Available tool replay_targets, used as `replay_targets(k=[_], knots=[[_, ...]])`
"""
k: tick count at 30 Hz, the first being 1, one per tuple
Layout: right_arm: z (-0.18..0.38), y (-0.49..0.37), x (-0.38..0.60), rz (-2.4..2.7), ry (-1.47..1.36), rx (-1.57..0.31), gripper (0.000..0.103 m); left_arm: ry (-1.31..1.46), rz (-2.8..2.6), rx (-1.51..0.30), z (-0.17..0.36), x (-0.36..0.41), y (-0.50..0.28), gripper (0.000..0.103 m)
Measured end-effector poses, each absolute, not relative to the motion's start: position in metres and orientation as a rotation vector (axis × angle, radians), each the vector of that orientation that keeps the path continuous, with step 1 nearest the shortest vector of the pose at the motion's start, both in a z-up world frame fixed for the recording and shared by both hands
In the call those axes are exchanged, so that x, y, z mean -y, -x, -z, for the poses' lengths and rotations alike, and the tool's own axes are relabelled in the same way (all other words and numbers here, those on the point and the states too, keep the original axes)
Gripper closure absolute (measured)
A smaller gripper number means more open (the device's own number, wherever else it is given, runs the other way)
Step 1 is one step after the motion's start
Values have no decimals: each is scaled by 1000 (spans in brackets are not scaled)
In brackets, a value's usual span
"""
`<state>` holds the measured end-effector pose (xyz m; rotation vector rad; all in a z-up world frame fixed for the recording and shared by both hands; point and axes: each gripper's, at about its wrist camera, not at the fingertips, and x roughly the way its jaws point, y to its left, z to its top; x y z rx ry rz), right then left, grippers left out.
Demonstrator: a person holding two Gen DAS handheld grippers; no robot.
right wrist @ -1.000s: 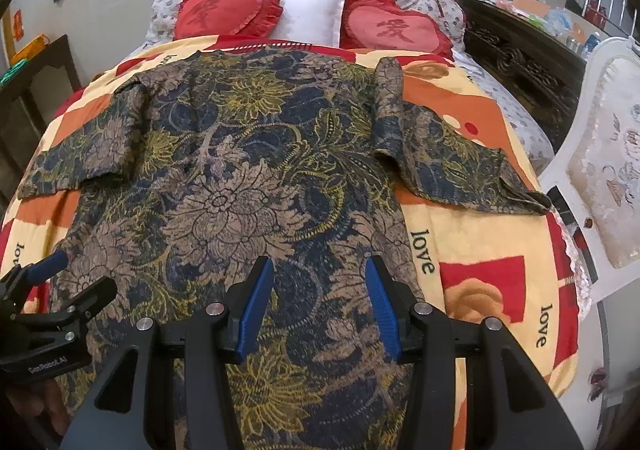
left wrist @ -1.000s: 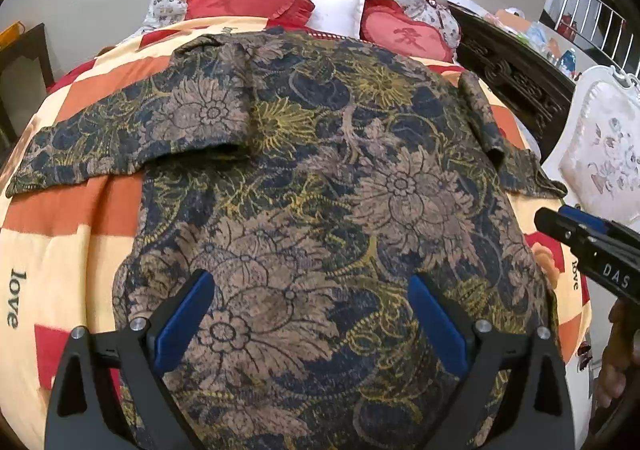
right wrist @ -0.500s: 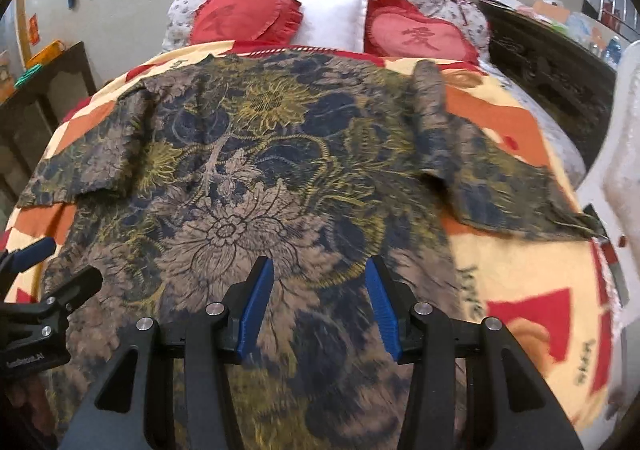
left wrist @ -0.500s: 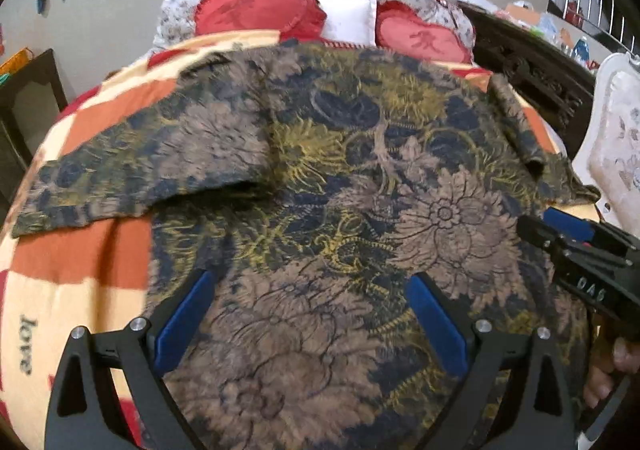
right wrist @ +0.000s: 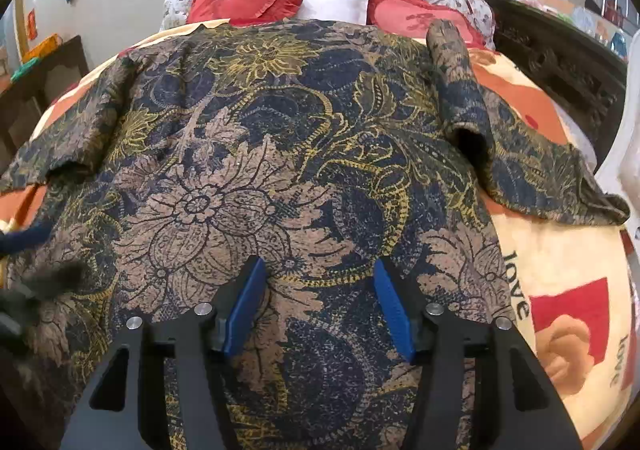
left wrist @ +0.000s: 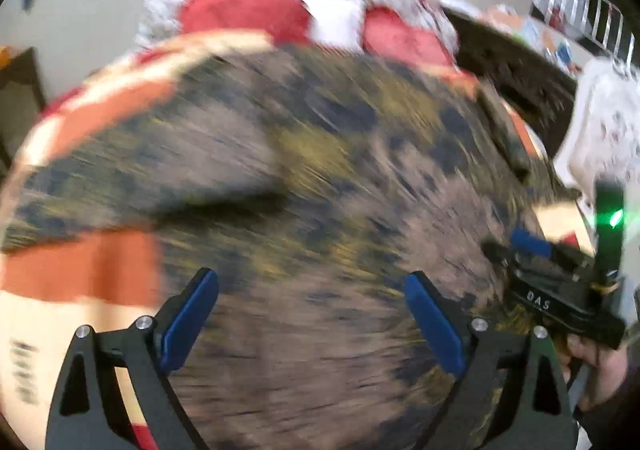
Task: Fold small clothes
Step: 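Grasp the sleeve cuff with the left gripper and lift it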
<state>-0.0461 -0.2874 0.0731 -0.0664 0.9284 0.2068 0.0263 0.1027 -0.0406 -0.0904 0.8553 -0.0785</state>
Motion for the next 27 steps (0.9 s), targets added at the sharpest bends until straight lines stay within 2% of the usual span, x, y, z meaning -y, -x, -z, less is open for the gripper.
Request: replay_targets(k=[4, 8, 10, 13, 20, 23, 24, 25, 26, 27], knots=[[-73, 46, 286, -207, 71, -924, 39, 213, -61, -835, 16, -201, -16, 4], [-73, 49, 284, -202, 82, -919, 39, 622, -171, -819, 29, -315, 1, 4], [-73, 49, 284, -203, 78, -919, 39, 941, -138, -792, 55, -364, 8, 4], [-73, 49, 284, -202, 82, -919, 39, 1119, -118, -762, 80, -395, 3, 5], [-72, 49, 284, -200, 84, -918, 39, 1159, -72, -704, 88, -410, -35, 1], [-72, 49, 283, -201, 84, -918, 39, 1200, -44, -693, 88, -423, -48, 3], [-72, 49, 283, -201, 84, -917, 39, 1208, -47, -691, 87, -426, -52, 5], [-72, 49, 283, -201, 83, -917, 39, 1200, -55, -696, 87, -428, -54, 19], [-72, 49, 283, -201, 83, -917, 38, 1179, -71, -727, 87, -428, -57, 45], [-72, 49, 283, -201, 84, -917, 38, 1149, -90, -765, 88, -426, -60, 59]])
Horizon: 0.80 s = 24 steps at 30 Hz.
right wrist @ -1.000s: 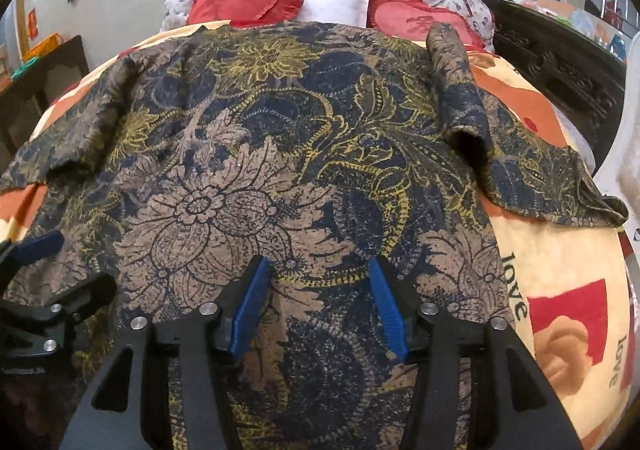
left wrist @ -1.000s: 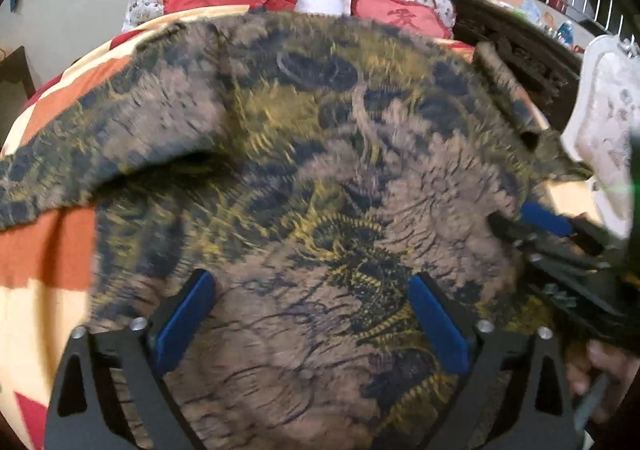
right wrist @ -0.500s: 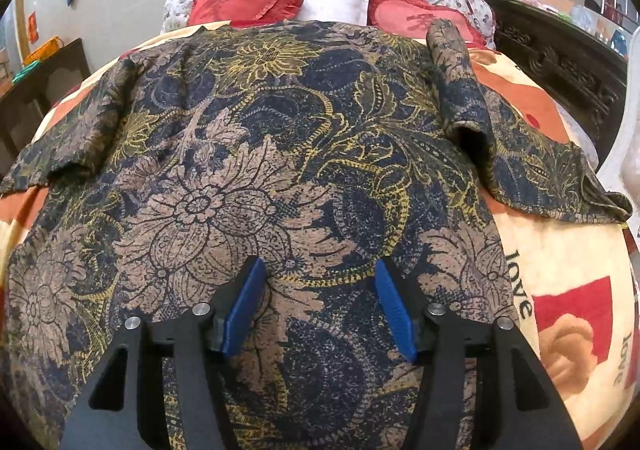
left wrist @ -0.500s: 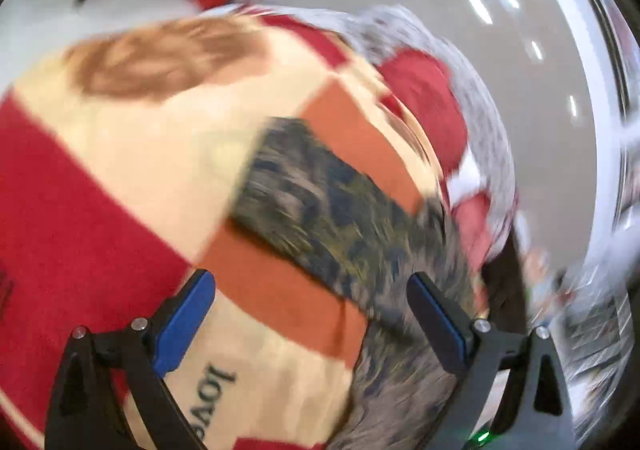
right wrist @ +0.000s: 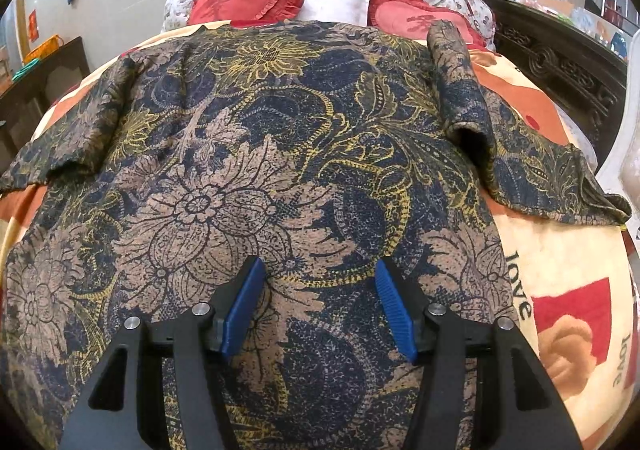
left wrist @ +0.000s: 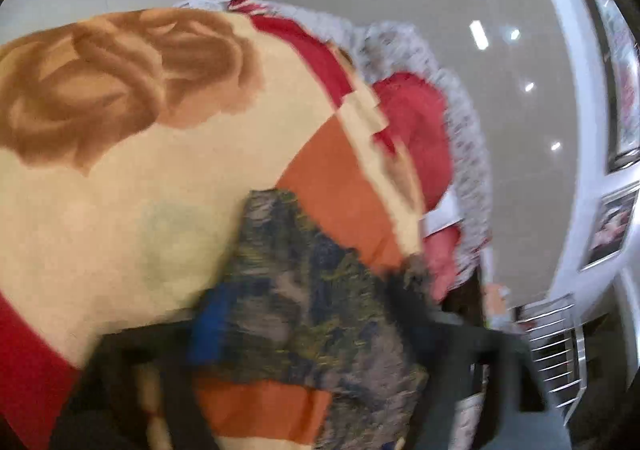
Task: Fold small clothes
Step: 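Grasp the sleeve cuff with the left gripper and lift it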
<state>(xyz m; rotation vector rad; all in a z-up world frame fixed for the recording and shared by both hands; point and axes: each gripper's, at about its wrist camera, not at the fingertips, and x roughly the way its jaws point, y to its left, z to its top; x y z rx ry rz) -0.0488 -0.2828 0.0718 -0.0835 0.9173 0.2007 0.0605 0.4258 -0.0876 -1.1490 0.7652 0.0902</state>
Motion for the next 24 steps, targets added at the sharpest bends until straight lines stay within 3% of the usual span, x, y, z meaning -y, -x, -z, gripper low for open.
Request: replay_targets(k=[1, 2, 4, 7, 13, 16, 20, 24], knots=[[-72, 49, 283, -200, 84, -917, 38, 1097, -115, -817, 88, -421, -65, 77], [-72, 50, 283, -200, 86, -917, 38, 1052, -128, -851, 89, -416, -68, 86], [-72, 50, 282, -198, 89, -916, 38, 976, -149, -873, 85, -409, -69, 94], [-72, 49, 282, -198, 89, -916, 38, 853, -218, -831, 52, -409, -57, 96], [-72, 49, 283, -197, 89, -915, 38, 737, -404, -459, -68, -466, 23, 96], [-72, 49, 282, -197, 89, -915, 38, 730, -379, -419, -93, -473, 34, 96], [-71, 49, 283, -198, 89, -915, 38, 700, -208, -444, -102, -431, 8, 96], [-73, 49, 285, -204, 72, -922, 38, 648, 54, -505, -100, -325, -54, 96]])
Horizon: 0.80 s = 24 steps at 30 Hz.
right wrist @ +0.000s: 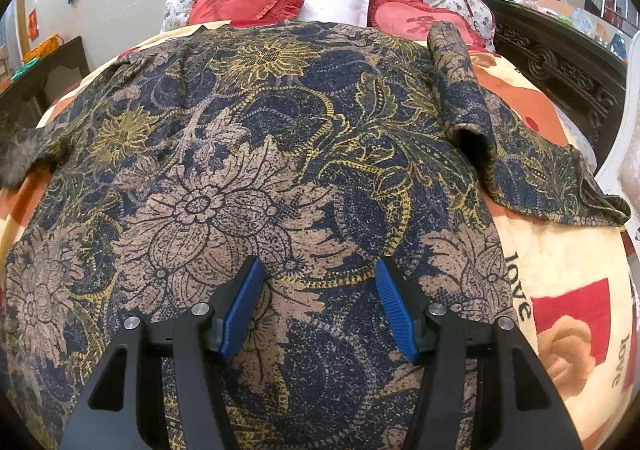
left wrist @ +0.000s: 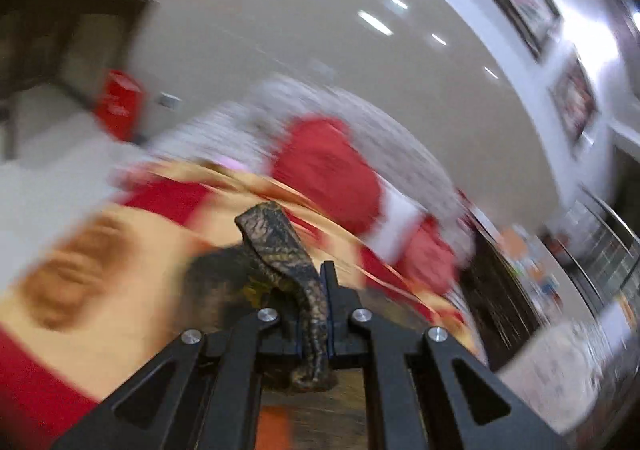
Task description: Fold small clothes
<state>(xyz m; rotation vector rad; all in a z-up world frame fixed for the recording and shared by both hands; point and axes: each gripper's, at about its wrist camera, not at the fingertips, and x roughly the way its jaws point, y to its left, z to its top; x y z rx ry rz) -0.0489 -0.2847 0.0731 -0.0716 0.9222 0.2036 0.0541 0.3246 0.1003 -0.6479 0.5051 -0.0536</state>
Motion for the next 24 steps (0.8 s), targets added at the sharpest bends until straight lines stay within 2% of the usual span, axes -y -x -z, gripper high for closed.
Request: replay_targets(k=[5, 10, 13, 16, 24], knots=[[-83, 62, 307, -166, -4, -970, 38, 560, 356, -594, -85, -157, -127, 96], [-77, 81, 332, -142, -69, -991, 38, 489, 581, -754, -28, -1, -170, 96], [-67, 80, 345, -170, -153, -993, 31, 405, 646, -862, 9, 73, -184, 96], [-64, 76, 349, -188, -187, -997, 28, 364, 657, -920, 32, 109, -199, 96], [-63, 70, 347, -203, -195, -988, 24, 377, 664, -946, 52, 127, -196, 96]])
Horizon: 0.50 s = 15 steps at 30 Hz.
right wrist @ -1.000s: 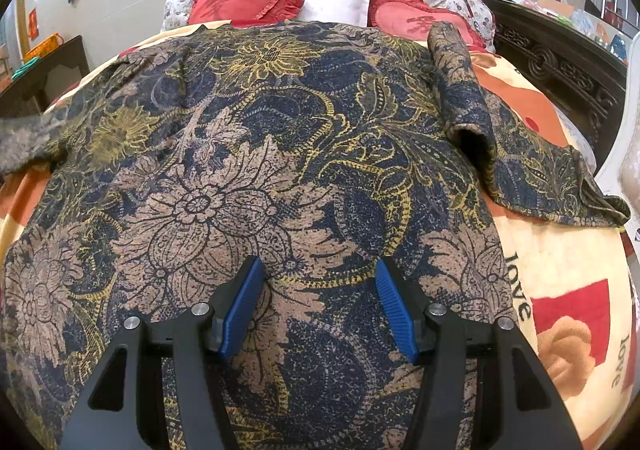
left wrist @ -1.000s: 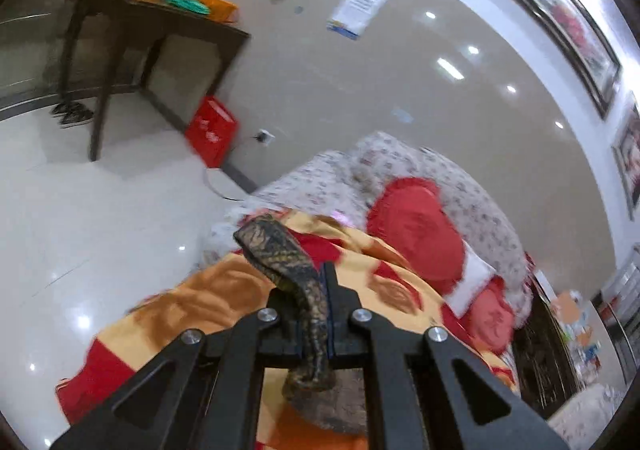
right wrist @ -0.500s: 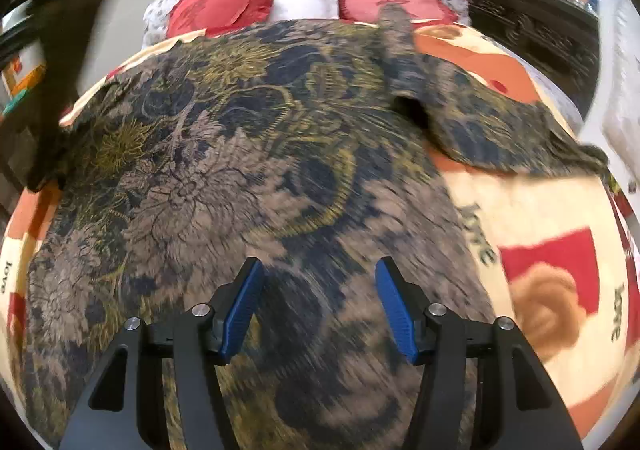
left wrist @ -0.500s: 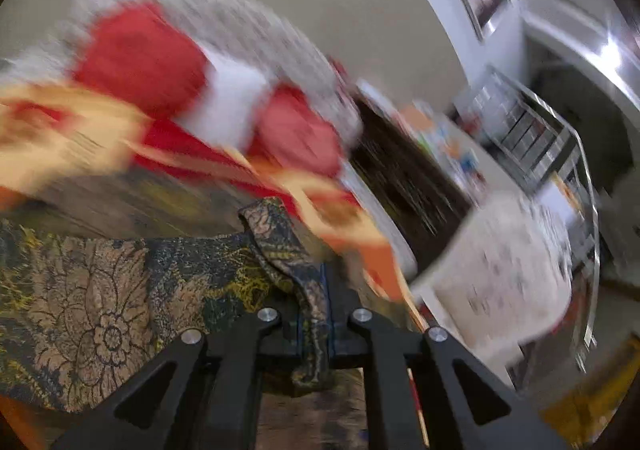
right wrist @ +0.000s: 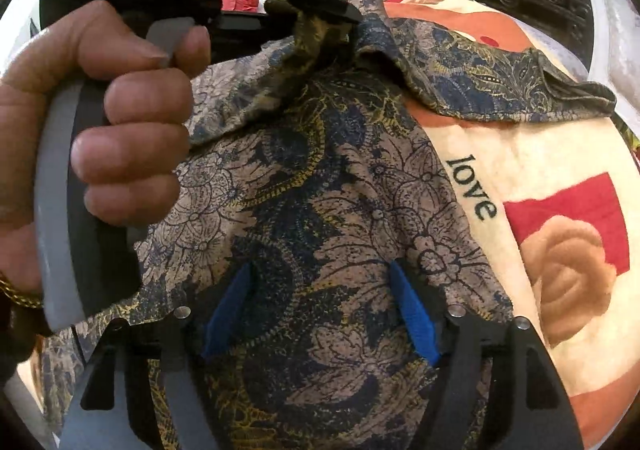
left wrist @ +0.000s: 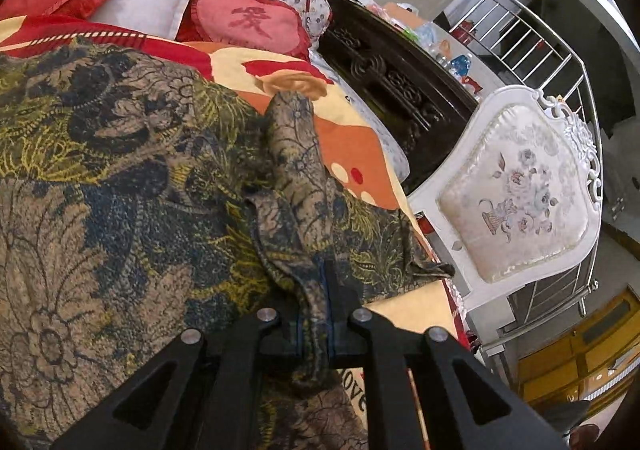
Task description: Fold small clothes
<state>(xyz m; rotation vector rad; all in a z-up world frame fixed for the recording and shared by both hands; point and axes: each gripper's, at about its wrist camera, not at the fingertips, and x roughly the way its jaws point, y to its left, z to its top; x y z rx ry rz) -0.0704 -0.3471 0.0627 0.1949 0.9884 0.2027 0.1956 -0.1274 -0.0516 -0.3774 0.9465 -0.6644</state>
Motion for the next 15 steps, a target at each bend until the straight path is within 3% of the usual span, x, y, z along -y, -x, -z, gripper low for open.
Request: replay_targets(k=[4, 7, 9, 10, 11, 15], knots=[[-62, 72, 347, -202, -192, -987, 24, 384, 676, -962, 55, 139, -200, 96], [-61, 74, 347, -198, -178, -987, 24, 358, 646, -1038, 67, 141, -204, 87], [-61, 76, 346, -195, -170, -987, 23, 379, 646, -1042, 63, 133, -202, 67], [-61, 76, 346, -195, -171, -988, 23, 378, 637, -1034, 58, 126, -197, 47], [-61, 77, 345, -197, -176, -989, 23, 370, 630, -1013, 52, 120, -190, 37], [-63, 75, 350, -210, -210, -1009, 23, 298, 577, -928, 30, 77, -163, 35]])
